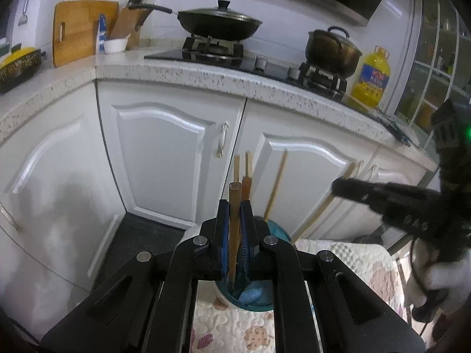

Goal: Organize utensils
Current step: 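Lower the chopsticks into the holder and open both tools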

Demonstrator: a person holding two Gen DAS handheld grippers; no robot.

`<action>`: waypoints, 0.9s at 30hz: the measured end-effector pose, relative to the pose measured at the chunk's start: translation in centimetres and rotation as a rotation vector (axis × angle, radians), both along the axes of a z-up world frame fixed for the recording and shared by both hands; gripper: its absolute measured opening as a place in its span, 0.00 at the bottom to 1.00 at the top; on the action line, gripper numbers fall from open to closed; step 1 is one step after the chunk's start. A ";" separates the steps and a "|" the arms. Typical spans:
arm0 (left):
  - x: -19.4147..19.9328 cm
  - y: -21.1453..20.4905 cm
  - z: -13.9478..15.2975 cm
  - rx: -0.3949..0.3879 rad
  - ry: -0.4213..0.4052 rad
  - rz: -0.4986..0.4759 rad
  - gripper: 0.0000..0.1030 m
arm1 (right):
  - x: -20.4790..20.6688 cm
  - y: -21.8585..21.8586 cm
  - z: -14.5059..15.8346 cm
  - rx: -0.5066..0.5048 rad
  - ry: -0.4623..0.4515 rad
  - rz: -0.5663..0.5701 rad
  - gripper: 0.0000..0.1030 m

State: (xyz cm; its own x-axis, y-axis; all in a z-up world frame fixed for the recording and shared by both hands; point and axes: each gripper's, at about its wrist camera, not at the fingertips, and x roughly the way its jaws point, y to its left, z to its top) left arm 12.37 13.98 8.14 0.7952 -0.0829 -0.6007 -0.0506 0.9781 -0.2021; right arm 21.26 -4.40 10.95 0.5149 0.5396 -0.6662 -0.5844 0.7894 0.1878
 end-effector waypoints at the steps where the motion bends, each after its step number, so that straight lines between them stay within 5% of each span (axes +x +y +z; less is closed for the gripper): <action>1: 0.0 -0.1 -0.3 0.000 0.005 -0.001 0.06 | 0.1 0.1 -0.8 -0.009 0.013 0.001 0.05; 9: 0.0 -0.4 -0.9 0.000 0.018 0.002 0.06 | 0.2 -0.2 -2.3 0.003 0.041 -0.005 0.05; 13: -0.3 -0.4 -0.8 -0.006 0.028 0.007 0.11 | 0.1 -1.4 -2.4 0.058 0.072 -0.015 0.34; 20: -1.6 -0.7 -0.1 -0.014 0.001 0.011 0.33 | -1.3 -2.6 -2.8 0.068 0.084 -0.017 0.35; 27: -2.8 -1.7 -0.2 0.020 -0.004 0.016 0.35 | -2.6 -3.5 -3.4 0.065 0.098 -0.034 0.35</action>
State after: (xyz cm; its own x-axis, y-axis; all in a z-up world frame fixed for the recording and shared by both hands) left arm 9.53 12.32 7.95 0.7989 -0.0581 -0.5987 -0.0655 0.9810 -0.1825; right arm 18.70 -7.89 7.54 0.4677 0.5665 -0.6784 -0.5336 0.7929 0.2942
